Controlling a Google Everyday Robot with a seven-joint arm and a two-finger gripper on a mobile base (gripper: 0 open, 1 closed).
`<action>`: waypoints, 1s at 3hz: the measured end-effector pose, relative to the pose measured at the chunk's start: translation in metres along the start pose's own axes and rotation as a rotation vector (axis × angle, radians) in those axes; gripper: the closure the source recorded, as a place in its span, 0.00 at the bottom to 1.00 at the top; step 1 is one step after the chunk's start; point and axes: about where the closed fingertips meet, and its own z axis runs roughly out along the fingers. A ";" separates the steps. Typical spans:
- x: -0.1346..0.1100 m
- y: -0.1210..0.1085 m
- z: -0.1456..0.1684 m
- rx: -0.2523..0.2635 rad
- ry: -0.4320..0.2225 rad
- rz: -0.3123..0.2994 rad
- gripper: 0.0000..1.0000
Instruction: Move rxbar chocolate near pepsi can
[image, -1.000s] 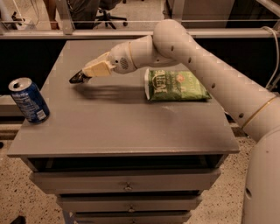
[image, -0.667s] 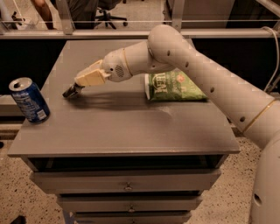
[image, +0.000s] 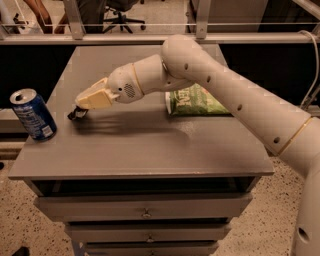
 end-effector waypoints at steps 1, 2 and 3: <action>0.000 0.014 0.010 -0.041 -0.007 0.001 1.00; 0.000 0.019 0.018 -0.065 0.001 0.008 0.74; 0.001 0.020 0.021 -0.070 0.005 0.014 0.51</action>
Offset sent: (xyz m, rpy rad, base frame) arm -0.0234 0.0167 -0.0039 0.0032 0.0371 0.0664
